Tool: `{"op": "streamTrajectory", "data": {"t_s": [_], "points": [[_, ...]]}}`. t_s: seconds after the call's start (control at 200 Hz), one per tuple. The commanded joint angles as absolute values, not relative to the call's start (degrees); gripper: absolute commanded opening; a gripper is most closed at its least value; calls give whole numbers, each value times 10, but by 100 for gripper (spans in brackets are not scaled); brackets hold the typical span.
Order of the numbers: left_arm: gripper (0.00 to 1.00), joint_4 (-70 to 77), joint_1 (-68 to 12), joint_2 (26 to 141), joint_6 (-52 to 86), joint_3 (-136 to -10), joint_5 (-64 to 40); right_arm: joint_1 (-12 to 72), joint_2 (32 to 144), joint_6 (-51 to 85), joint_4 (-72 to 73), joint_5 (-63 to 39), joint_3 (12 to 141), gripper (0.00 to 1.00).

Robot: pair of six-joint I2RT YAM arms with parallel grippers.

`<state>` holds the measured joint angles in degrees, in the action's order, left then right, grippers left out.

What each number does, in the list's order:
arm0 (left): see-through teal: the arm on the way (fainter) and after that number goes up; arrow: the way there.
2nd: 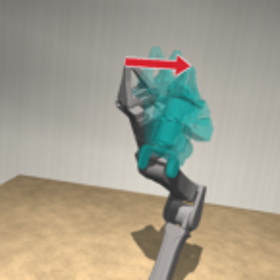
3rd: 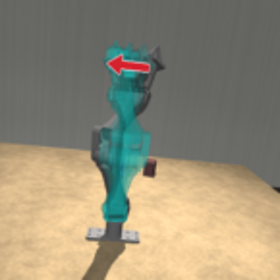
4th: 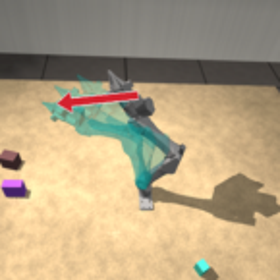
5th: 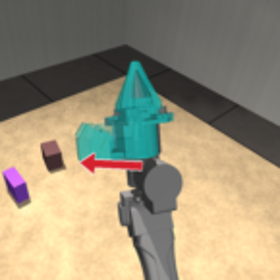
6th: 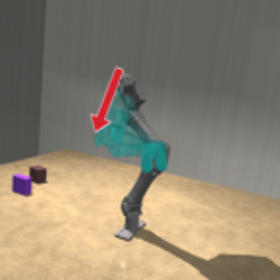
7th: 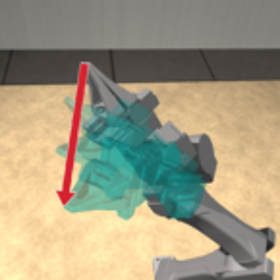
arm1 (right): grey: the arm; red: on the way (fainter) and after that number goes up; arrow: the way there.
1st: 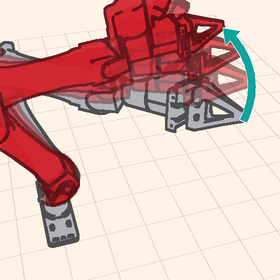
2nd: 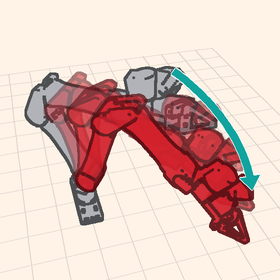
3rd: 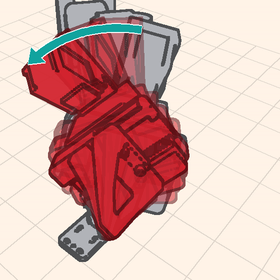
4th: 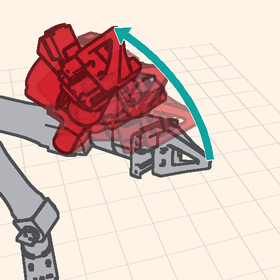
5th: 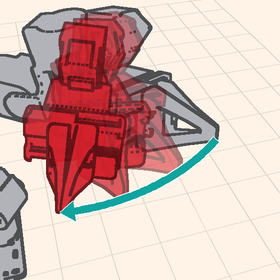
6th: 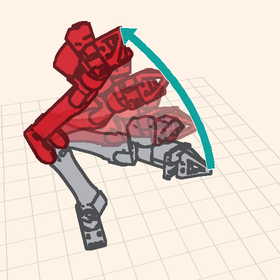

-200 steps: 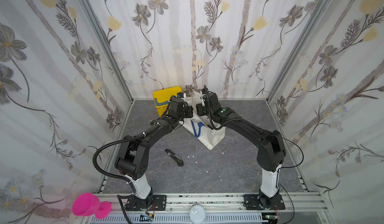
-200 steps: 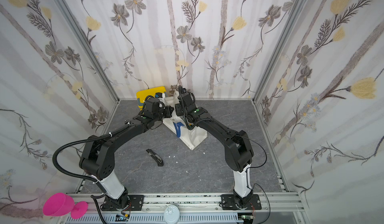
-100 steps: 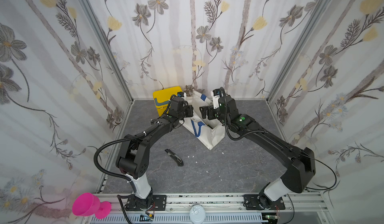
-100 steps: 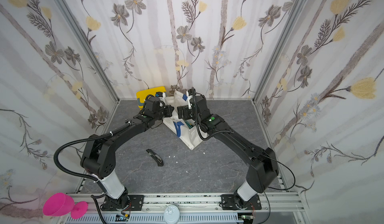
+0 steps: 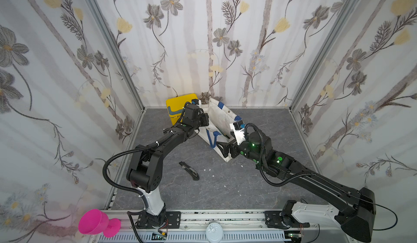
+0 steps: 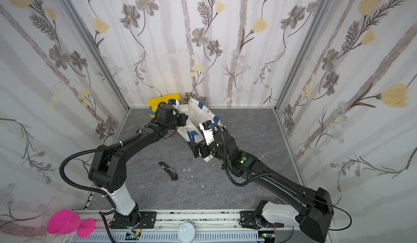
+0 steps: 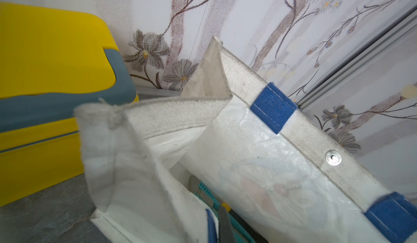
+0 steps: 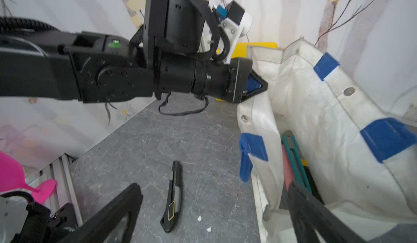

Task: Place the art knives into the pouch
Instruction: Pick up the utility knife at the center of the board.

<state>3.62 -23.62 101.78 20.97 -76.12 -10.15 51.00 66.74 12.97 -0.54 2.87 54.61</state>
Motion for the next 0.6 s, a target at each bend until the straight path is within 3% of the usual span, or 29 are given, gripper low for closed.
{"op": "streamTrajectory", "data": {"t_s": [0.0, 0.195, 0.43, 0.525, 0.594], "points": [[0, 47, -234, 1019, 205, -770, -102, 517, 657, 134, 25, -17, 510, 99], [0, 40, -228, 1028, 201, -780, -98, 541, 628, 137, 39, -41, 450, 92], [0, 36, -228, 1022, 199, -781, -93, 573, 688, 156, 58, -65, 436, 80], [0, 33, -226, 1021, 197, -785, -94, 576, 726, 158, 88, -110, 417, 68], [0, 31, -227, 1023, 194, -787, -96, 576, 758, 162, 107, -132, 417, 65]]}}
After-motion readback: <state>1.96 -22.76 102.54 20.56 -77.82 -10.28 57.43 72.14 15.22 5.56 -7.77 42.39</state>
